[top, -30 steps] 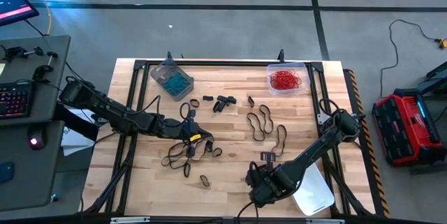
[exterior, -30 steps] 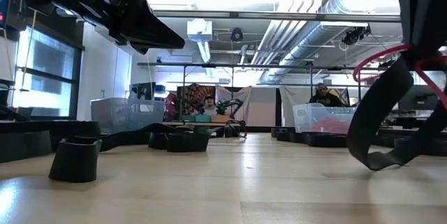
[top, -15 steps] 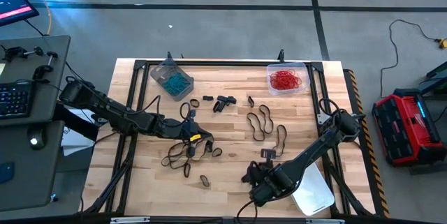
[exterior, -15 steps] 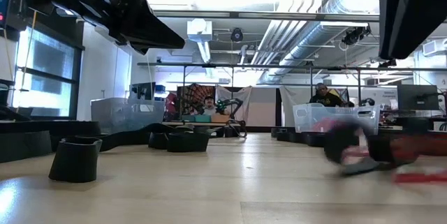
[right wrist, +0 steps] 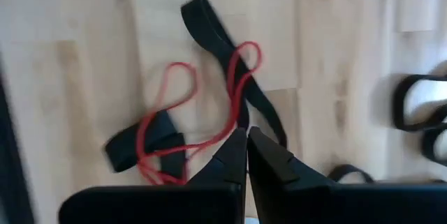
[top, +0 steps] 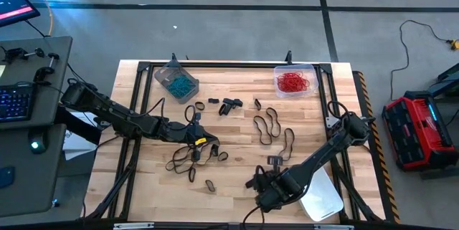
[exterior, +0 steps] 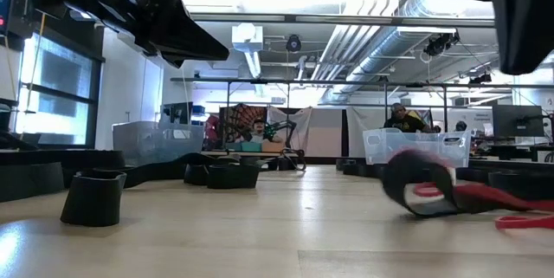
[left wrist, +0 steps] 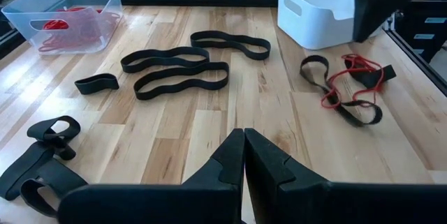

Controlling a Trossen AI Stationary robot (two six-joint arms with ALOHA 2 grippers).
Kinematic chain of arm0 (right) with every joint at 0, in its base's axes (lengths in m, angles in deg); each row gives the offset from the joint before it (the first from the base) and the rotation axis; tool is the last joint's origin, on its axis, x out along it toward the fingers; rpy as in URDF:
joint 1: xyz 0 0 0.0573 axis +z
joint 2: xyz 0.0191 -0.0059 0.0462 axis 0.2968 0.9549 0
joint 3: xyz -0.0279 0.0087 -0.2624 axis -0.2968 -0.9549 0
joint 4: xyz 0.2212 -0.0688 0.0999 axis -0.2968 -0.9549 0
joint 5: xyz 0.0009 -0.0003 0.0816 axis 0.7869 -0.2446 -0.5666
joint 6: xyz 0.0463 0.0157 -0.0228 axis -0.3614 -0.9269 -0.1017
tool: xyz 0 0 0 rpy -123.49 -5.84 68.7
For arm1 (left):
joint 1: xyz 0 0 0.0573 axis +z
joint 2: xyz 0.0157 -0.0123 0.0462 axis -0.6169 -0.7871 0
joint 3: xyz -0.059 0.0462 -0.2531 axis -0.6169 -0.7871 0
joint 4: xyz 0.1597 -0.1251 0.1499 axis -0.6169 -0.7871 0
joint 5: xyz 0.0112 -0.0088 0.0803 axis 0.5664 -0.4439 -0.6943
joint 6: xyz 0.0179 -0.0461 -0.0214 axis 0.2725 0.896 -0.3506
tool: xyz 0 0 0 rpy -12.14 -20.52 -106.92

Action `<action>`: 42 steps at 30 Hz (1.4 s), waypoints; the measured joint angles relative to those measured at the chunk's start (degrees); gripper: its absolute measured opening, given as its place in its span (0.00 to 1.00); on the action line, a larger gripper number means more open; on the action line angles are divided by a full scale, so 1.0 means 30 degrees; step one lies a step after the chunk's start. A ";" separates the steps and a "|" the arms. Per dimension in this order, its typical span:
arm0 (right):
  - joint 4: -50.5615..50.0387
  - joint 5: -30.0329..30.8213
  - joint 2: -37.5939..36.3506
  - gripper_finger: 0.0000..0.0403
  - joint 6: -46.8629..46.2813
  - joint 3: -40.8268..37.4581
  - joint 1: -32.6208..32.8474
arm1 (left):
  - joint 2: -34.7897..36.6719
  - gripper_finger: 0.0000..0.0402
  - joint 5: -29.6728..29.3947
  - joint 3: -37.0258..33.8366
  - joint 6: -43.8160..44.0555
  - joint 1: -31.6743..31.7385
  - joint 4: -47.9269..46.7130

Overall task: Sort rubber bands into baskets
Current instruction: Put the red rubber band into the transparent bin

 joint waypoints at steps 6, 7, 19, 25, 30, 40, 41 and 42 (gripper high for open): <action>0.1180 -0.0728 0.0000 0.00 0.1325 0.0000 -0.0365 | 0.0000 0.01 -0.0005 0.0000 -0.0007 -0.0007 0.0000; 0.1090 -0.0728 0.0000 0.00 0.1626 0.0000 -0.0441 | 0.0000 0.01 -0.0007 0.0000 -0.0007 -0.0007 0.0002; 0.3540 -0.3313 0.0000 0.00 0.3329 -0.3926 -0.1769 | 0.0000 0.01 -0.0005 0.0000 -0.0007 -0.0007 0.0051; 0.4972 -0.3584 -0.0386 0.00 0.3830 -0.4870 -0.1746 | 0.0000 0.01 -0.0005 0.0000 0.0026 -0.0007 0.0051; 0.5649 -0.3580 -0.1534 0.00 0.3819 -0.5471 -0.1753 | 0.0000 0.01 -0.0007 0.0000 0.0117 -0.0007 -0.0051; 0.5629 -0.3300 -0.2445 0.00 0.2186 -0.5484 -0.2055 | 0.0000 0.01 0.0000 0.0000 0.0138 -0.0007 -0.0059; 0.5738 -0.3309 -0.2378 0.00 0.2136 -0.5478 -0.2089 | -0.0006 0.01 0.0000 0.0000 0.0133 -0.0007 -0.0045; 0.5817 -0.3322 -0.2276 0.00 0.2135 -0.5479 -0.2095 | 0.0000 0.01 0.0000 0.0000 0.0136 -0.0007 -0.0046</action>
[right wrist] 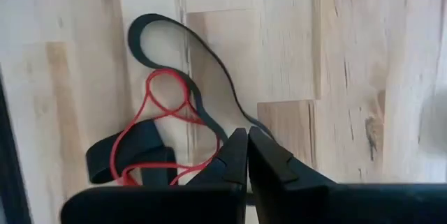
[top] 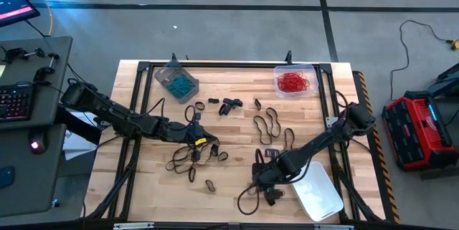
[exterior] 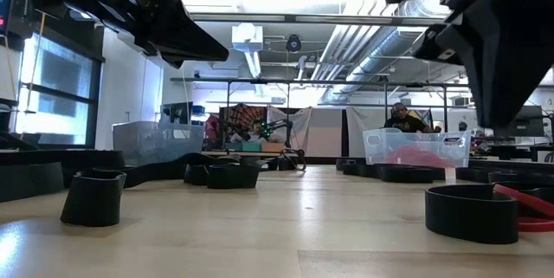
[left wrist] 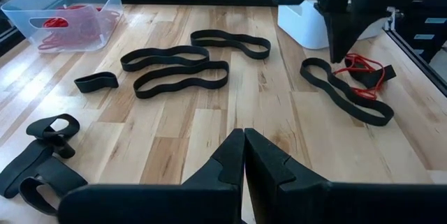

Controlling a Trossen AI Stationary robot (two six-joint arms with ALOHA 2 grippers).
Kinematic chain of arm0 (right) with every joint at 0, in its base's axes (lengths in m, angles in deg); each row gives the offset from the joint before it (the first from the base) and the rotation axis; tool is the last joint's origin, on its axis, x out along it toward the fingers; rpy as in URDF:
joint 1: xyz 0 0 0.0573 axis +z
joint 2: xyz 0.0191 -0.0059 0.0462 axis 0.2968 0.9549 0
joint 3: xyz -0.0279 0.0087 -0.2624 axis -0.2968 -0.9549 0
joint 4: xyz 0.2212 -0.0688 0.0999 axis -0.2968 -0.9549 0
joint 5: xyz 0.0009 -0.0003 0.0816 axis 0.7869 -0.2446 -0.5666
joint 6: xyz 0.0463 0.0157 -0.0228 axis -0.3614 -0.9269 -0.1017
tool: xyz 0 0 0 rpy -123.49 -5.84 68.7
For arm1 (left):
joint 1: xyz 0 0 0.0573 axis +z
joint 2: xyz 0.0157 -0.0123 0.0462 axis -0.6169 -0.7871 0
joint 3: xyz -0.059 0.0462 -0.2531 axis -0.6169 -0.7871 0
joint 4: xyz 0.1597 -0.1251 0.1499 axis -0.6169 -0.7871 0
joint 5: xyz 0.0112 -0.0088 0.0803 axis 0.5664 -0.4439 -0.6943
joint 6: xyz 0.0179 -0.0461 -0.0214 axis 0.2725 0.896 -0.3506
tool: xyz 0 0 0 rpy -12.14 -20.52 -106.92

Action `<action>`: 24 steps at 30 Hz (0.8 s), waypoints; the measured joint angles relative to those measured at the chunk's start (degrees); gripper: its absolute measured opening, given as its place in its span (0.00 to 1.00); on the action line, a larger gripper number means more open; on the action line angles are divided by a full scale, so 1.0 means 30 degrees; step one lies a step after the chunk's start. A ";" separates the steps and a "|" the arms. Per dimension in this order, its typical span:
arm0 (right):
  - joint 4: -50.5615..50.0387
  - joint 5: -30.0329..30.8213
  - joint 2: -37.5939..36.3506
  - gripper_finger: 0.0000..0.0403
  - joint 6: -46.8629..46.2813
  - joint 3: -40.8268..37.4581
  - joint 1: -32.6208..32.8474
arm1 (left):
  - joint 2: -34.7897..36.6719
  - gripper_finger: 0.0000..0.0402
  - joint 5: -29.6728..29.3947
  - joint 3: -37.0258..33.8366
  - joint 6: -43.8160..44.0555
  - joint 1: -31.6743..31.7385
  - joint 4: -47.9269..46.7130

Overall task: Sort rubber bands into baskets
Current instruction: Put the red rubber band into the transparent bin

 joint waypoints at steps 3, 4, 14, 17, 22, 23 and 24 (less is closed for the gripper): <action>0.0200 -0.0117 0.0130 0.00 0.0000 0.0000 0.0029 | 0.0000 0.01 0.0000 0.0000 0.0002 0.0000 0.0010; 0.0345 -0.0127 0.0105 0.00 0.0000 0.0011 0.0029 | 0.0000 0.01 -0.0006 0.0000 0.0002 0.0000 -0.0012; 0.0892 -0.1035 0.0779 0.03 0.0080 0.0015 0.0022 | 0.0000 0.01 -0.0007 0.0000 0.0002 0.0000 -0.0034; 0.1069 -0.1260 0.1119 0.11 0.0113 0.0015 0.0051 | 0.0000 0.01 -0.0002 0.0000 -0.0003 0.0000 -0.0059; 0.1650 -0.1260 0.1176 0.27 0.0169 0.0015 0.0071 | 0.0000 0.01 0.0000 0.0000 -0.0005 0.0001 -0.0078; 0.1770 -0.1260 0.1176 0.30 0.0348 0.0015 0.0110 | 0.0000 0.01 -0.0007 0.0000 -0.0005 0.0000 -0.0078; 0.2008 -0.1264 0.1176 0.31 0.0635 0.0015 0.0170 | 0.0000 0.01 0.0000 0.0000 -0.0005 0.0000 -0.0078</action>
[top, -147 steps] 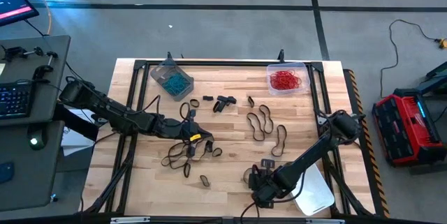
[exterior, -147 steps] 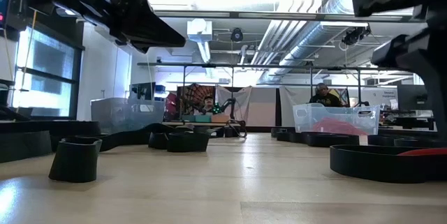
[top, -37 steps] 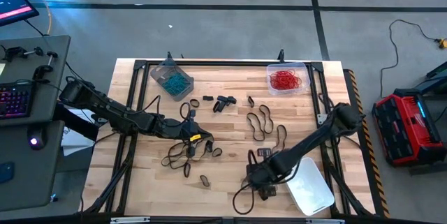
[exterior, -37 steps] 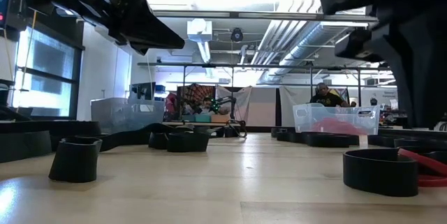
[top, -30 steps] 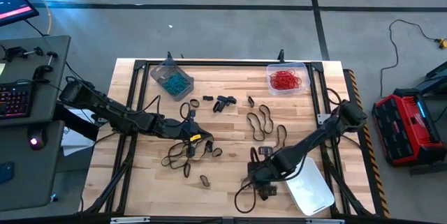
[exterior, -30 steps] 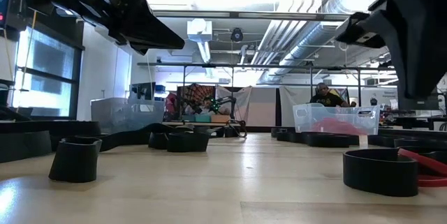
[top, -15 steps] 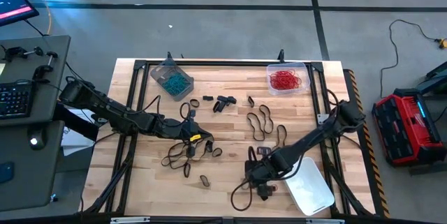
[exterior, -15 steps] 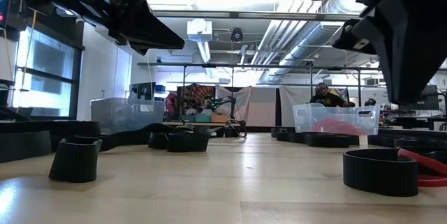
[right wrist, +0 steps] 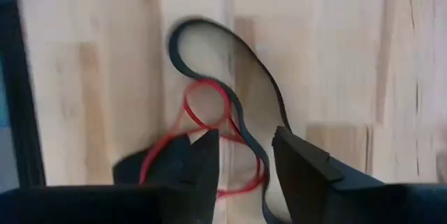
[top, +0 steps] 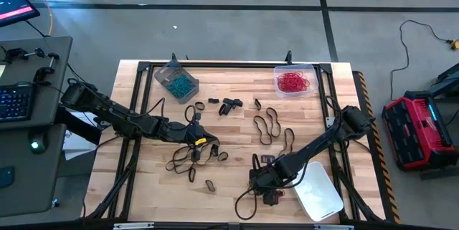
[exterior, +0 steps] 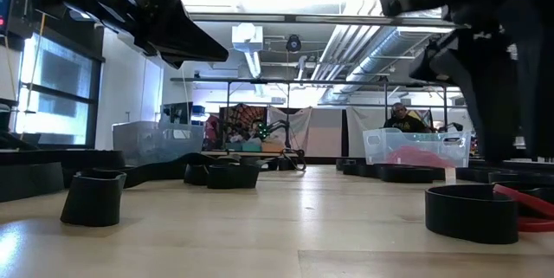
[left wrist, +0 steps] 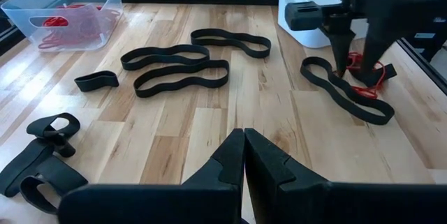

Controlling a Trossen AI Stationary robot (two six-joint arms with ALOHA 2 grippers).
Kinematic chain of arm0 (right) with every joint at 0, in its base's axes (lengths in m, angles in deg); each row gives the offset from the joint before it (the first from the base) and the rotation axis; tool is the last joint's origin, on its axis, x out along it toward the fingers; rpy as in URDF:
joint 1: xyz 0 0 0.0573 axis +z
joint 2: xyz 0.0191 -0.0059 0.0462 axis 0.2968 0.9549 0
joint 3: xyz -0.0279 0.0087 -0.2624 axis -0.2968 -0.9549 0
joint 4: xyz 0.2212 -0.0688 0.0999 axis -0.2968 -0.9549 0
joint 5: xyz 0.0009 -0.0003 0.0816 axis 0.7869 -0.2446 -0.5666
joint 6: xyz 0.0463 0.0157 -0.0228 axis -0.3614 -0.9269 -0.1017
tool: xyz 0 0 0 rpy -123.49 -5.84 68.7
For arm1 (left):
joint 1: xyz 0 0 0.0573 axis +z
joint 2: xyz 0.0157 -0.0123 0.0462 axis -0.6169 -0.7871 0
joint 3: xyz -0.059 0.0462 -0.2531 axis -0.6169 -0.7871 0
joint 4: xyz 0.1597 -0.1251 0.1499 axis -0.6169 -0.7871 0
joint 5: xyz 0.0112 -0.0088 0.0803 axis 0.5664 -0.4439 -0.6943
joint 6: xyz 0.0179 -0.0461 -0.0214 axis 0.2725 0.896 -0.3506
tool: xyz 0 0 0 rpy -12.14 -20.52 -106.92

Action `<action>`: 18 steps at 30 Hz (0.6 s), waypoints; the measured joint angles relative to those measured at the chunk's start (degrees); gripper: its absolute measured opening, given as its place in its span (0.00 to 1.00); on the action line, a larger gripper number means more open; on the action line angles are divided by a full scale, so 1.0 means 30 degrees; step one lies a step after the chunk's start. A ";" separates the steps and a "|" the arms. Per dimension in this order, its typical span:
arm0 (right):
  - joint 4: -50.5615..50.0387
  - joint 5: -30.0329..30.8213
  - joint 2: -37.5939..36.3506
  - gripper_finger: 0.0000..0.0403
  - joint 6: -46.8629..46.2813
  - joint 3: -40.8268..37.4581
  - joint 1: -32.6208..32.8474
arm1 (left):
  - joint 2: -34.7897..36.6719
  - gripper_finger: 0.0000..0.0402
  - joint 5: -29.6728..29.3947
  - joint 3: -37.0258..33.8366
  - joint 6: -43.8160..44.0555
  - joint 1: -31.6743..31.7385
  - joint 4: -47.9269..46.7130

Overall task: Sort rubber bands into baskets
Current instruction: Put the red rubber band into the transparent bin

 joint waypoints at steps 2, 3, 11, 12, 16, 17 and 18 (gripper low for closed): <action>0.0610 0.0017 0.0000 0.33 0.0713 0.0000 0.0124 | 0.0000 0.01 -0.0003 0.0000 0.0000 0.0007 0.0000; 0.0880 0.0034 0.0000 0.33 0.1120 0.0000 0.0209 | 0.0000 0.01 0.0000 0.0000 0.0007 0.0007 -0.0005; 0.1402 0.0984 0.0289 0.30 0.2032 0.0000 0.0773 | 0.0000 0.01 -0.0007 0.0000 0.0015 0.0007 -0.0007; 0.1497 0.1014 0.0400 0.29 0.2040 0.0000 0.0772 | 0.0000 0.01 0.0000 0.0000 0.0015 0.0007 -0.0007; 0.1947 0.1024 0.0764 0.28 0.2581 0.0000 0.0769 | 0.0000 0.01 0.0000 0.0000 0.0073 0.0006 -0.0018; 0.1973 0.1017 0.0786 0.28 0.2705 0.0000 0.0769 | 0.0000 0.01 0.0003 0.0000 0.0167 0.0007 -0.0022; 0.1953 0.1017 0.0794 0.28 0.2822 0.0000 0.0769 | 0.0000 0.01 0.0007 0.0000 0.0183 0.0007 -0.0022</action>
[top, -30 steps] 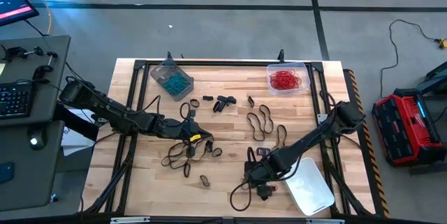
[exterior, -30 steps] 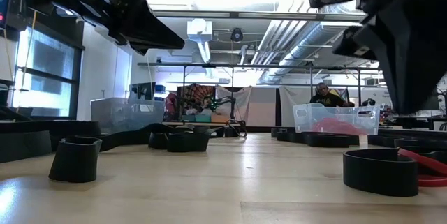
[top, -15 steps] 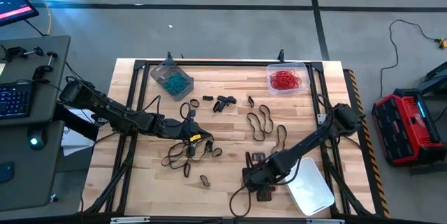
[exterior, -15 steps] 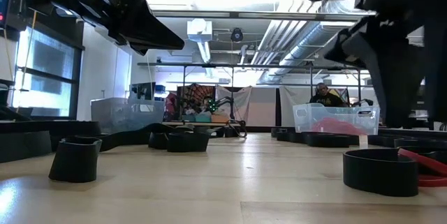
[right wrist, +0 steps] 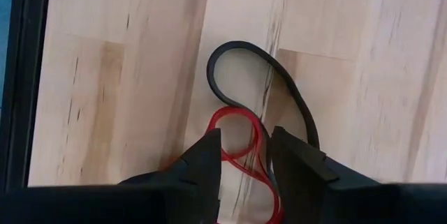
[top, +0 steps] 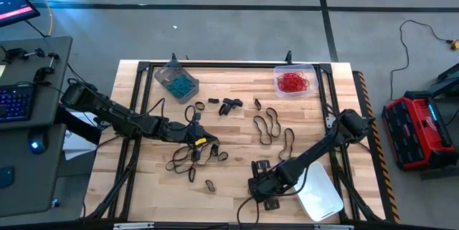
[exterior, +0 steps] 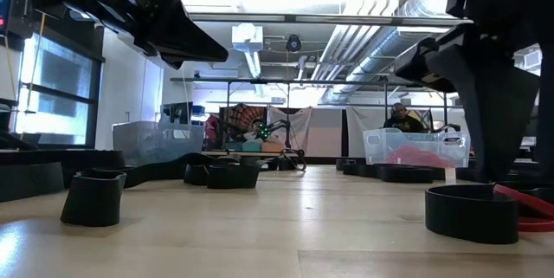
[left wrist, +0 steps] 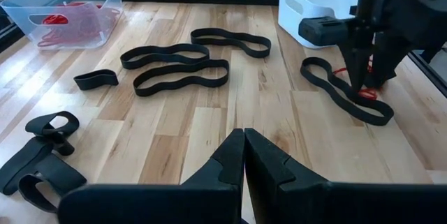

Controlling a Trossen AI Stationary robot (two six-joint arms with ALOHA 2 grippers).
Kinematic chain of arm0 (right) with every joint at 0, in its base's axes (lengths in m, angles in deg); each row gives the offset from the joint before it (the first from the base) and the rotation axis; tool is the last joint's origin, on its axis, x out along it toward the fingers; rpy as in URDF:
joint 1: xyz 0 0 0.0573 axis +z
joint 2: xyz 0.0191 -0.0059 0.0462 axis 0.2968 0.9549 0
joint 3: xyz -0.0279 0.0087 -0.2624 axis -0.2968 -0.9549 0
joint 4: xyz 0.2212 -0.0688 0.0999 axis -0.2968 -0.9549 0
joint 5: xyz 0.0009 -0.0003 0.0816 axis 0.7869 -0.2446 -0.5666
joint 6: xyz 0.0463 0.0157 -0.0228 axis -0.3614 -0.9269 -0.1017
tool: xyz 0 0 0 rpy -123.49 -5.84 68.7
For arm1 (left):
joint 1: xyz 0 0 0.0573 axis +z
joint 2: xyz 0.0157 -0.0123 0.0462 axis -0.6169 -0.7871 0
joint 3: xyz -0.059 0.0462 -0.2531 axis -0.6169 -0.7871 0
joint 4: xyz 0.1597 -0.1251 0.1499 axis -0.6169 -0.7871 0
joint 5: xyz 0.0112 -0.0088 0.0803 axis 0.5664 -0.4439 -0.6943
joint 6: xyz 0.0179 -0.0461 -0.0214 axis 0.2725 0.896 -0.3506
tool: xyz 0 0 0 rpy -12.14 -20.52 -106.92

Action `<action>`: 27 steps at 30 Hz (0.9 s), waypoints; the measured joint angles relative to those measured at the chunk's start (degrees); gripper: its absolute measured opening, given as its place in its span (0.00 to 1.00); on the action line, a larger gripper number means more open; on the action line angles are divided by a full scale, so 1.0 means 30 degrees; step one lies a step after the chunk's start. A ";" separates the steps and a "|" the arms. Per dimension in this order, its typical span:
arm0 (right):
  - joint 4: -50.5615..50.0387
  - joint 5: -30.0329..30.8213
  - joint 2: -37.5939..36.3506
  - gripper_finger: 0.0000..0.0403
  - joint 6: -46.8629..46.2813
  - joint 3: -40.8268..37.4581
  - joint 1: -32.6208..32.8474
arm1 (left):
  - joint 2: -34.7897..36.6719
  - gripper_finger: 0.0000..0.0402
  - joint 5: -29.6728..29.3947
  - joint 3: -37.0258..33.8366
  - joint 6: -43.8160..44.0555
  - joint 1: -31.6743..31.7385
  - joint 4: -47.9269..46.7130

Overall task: Sort rubber bands into baskets
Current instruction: Put the red rubber band into the transparent bin

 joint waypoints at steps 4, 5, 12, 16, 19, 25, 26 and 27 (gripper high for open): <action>0.0013 -0.0107 0.0000 0.28 0.0295 0.0000 0.0001 | 0.0000 0.01 0.0000 0.0000 0.0011 -0.0002 0.0000; 0.0013 -0.0186 0.0000 0.28 0.0381 0.0000 0.0006 | 0.0000 0.01 0.0000 0.0000 0.0014 -0.0004 0.0000; 0.0020 -0.0233 0.0000 0.28 0.1173 0.0000 -0.0004 | 0.0000 0.01 -0.0003 0.0000 0.0177 0.0000 0.0000; 0.0072 -0.0221 0.0285 0.28 0.1568 0.0000 -0.0140 | 0.0000 0.01 -0.0003 0.0000 0.0181 0.0000 -0.0003; 0.0224 -0.0145 0.0617 0.28 0.1911 0.0000 -0.0147 | 0.0000 0.01 0.0000 0.0000 0.0181 0.0000 -0.0029; 0.0238 0.0228 0.0746 0.21 0.2055 0.0000 -0.0138 | 0.0000 0.01 0.0000 0.0000 0.0174 0.0000 -0.0007; 0.0224 0.0280 0.0743 0.18 0.2051 0.0000 -0.0138 | 0.0000 0.01 0.0000 0.0000 0.0174 -0.0004 -0.0007; 0.0224 0.0287 0.0743 0.16 0.2051 0.0000 -0.0138 | 0.0000 0.01 -0.0004 0.0000 0.0174 0.0000 -0.0007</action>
